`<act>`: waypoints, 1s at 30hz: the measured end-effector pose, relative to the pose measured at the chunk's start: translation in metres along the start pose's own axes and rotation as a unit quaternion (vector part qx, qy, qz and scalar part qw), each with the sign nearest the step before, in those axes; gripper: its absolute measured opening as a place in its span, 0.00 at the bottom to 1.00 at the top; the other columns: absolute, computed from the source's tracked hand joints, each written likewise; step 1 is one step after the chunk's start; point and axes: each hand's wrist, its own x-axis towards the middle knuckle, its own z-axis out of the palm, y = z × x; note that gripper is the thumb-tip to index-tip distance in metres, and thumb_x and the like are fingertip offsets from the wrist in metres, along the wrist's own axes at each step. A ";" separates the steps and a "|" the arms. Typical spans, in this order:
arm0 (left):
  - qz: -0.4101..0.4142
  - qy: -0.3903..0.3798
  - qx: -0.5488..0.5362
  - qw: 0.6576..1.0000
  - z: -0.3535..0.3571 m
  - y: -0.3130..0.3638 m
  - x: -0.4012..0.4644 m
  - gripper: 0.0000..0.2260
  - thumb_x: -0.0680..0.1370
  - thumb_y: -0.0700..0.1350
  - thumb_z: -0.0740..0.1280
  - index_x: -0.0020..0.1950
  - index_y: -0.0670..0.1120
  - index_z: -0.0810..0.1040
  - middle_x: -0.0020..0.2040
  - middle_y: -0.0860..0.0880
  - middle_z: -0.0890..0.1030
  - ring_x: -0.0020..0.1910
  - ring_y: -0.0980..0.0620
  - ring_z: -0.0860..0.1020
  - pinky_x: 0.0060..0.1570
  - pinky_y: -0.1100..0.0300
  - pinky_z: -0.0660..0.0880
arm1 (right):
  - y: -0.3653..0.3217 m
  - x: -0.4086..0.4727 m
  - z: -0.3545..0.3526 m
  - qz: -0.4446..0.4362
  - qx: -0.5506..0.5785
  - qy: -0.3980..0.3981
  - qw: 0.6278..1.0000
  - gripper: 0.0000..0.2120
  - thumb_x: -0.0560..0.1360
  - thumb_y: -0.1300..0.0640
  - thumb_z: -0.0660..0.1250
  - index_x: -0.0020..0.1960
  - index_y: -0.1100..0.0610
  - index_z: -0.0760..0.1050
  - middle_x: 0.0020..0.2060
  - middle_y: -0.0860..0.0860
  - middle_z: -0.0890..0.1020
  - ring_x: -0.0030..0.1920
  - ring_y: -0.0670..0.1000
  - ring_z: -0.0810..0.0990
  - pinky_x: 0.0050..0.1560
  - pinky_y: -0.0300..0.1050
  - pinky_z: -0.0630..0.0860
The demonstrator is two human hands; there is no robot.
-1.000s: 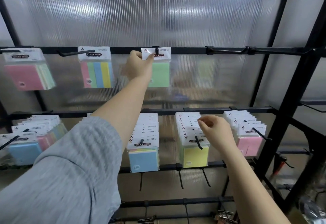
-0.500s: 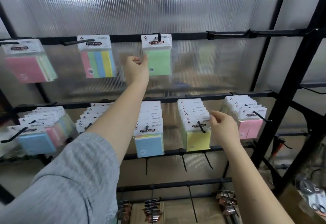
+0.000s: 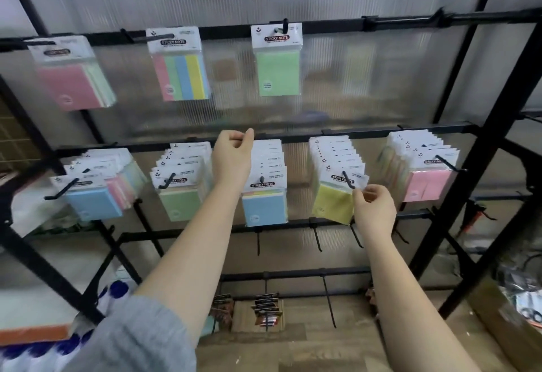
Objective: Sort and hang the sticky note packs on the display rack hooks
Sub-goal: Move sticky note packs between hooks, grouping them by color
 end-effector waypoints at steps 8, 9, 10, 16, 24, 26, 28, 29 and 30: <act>-0.008 0.019 0.038 0.999 -0.018 -0.028 -0.032 0.06 0.79 0.51 0.61 0.48 0.50 0.74 0.39 0.59 0.75 0.43 0.56 0.75 0.43 0.60 0.70 | -0.006 -0.016 -0.002 -0.019 0.051 -0.042 0.998 0.17 0.79 0.58 0.59 0.33 0.59 0.62 0.28 0.50 0.60 0.31 0.49 0.56 0.33 0.46 0.52; -0.011 0.016 0.032 0.999 -0.019 -0.032 -0.035 0.06 0.80 0.50 0.61 0.48 0.49 0.74 0.40 0.59 0.75 0.44 0.55 0.74 0.44 0.60 0.69 | -0.007 -0.019 -0.003 -0.021 0.046 -0.036 0.998 0.16 0.79 0.58 0.59 0.34 0.59 0.61 0.28 0.50 0.59 0.31 0.49 0.56 0.33 0.46 0.52; -0.015 0.011 0.024 1.000 -0.020 -0.035 -0.038 0.06 0.80 0.49 0.61 0.48 0.48 0.74 0.41 0.57 0.75 0.44 0.55 0.74 0.45 0.61 0.68 | -0.008 -0.022 -0.005 -0.022 0.037 -0.032 0.999 0.16 0.79 0.57 0.59 0.34 0.59 0.61 0.28 0.50 0.59 0.31 0.49 0.56 0.32 0.46 0.52; -0.032 0.006 0.003 0.999 -0.023 -0.047 -0.051 0.08 0.81 0.48 0.60 0.52 0.45 0.75 0.47 0.52 0.76 0.48 0.54 0.74 0.47 0.62 0.66 | -0.014 -0.036 -0.019 -0.023 0.021 -0.029 0.999 0.19 0.79 0.57 0.58 0.31 0.56 0.57 0.27 0.50 0.59 0.30 0.49 0.57 0.32 0.45 0.53; -0.048 -0.043 -0.013 0.998 -0.022 -0.062 -0.062 0.12 0.80 0.51 0.62 0.55 0.44 0.75 0.49 0.53 0.77 0.50 0.54 0.74 0.48 0.62 0.67 | -0.035 -0.050 -0.032 -0.073 0.049 -0.014 0.996 0.18 0.79 0.55 0.57 0.33 0.56 0.59 0.26 0.48 0.60 0.29 0.47 0.58 0.31 0.43 0.55; -0.063 -0.068 -0.028 0.995 -0.021 -0.063 -0.066 0.12 0.79 0.52 0.63 0.55 0.45 0.75 0.49 0.53 0.77 0.48 0.56 0.75 0.44 0.63 0.68 | -0.040 -0.052 -0.034 -0.085 0.062 -0.008 0.994 0.17 0.80 0.55 0.57 0.33 0.57 0.60 0.27 0.49 0.60 0.29 0.47 0.58 0.31 0.43 0.55; -0.070 -0.095 -0.041 0.992 -0.021 -0.065 -0.069 0.10 0.78 0.51 0.64 0.54 0.46 0.75 0.49 0.53 0.78 0.47 0.57 0.76 0.40 0.66 0.69 | -0.044 -0.054 -0.035 -0.091 0.075 0.001 0.993 0.17 0.80 0.54 0.57 0.33 0.58 0.61 0.28 0.50 0.61 0.30 0.47 0.58 0.32 0.43 0.55; -0.072 -0.107 -0.049 0.990 -0.020 -0.066 -0.070 0.09 0.78 0.51 0.65 0.53 0.47 0.75 0.49 0.52 0.79 0.47 0.55 0.77 0.41 0.65 0.70 | -0.047 -0.055 -0.036 -0.093 0.080 0.006 0.992 0.17 0.80 0.54 0.57 0.33 0.57 0.61 0.28 0.50 0.61 0.30 0.48 0.58 0.32 0.43 0.55; -0.075 -0.117 -0.057 0.989 -0.019 -0.068 -0.071 0.09 0.78 0.50 0.66 0.53 0.47 0.75 0.50 0.50 0.80 0.49 0.52 0.78 0.43 0.63 0.72 | -0.050 -0.056 -0.038 -0.094 0.083 0.011 0.992 0.18 0.80 0.54 0.57 0.33 0.57 0.61 0.28 0.49 0.61 0.30 0.48 0.58 0.32 0.43 0.56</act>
